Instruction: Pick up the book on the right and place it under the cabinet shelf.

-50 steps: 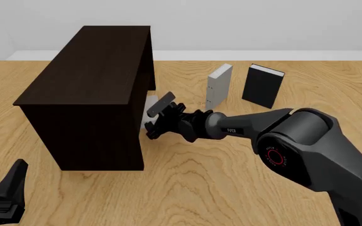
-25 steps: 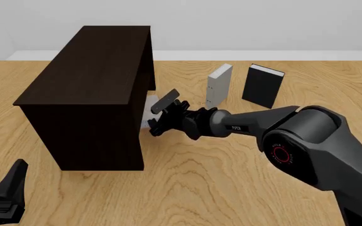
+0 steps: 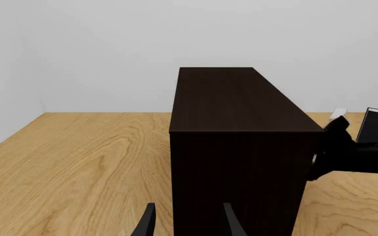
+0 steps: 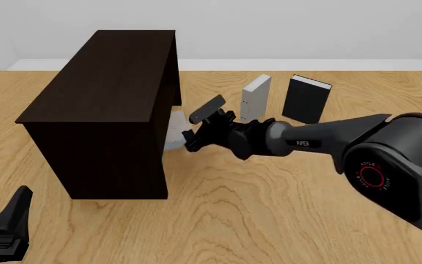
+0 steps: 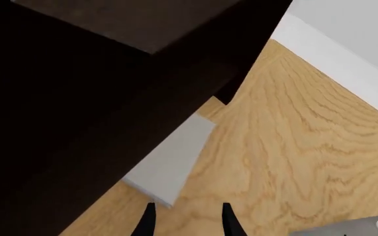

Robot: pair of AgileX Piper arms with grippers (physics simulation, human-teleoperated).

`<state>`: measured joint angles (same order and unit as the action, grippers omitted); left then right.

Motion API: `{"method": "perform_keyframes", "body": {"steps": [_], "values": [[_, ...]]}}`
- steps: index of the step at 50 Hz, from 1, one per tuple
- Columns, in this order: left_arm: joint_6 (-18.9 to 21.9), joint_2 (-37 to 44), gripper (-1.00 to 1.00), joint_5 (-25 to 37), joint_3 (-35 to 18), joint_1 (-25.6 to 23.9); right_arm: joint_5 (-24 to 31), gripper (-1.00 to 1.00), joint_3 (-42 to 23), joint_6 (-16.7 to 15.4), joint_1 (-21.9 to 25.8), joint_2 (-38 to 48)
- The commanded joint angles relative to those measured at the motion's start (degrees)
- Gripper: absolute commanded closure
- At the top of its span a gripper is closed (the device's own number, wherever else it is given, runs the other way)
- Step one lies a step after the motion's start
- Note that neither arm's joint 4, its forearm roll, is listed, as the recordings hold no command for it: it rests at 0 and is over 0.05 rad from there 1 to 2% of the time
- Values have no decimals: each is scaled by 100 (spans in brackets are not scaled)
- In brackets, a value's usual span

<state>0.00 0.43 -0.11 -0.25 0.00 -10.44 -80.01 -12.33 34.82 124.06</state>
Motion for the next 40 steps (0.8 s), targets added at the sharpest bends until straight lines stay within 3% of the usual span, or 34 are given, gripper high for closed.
{"method": "perform_keyframes", "body": {"steps": [1, 19, 40], "values": [[0, 0, -100, 0, 0, 0, -151, -100, 582, 98, -39, -696], [0, 0, -100, 0, 0, 0, -403, -100, 1481, 169, -137, -1966], [0, 0, -100, 0, 0, 0, -423, -100, 1853, 253, -109, -2750]]}}
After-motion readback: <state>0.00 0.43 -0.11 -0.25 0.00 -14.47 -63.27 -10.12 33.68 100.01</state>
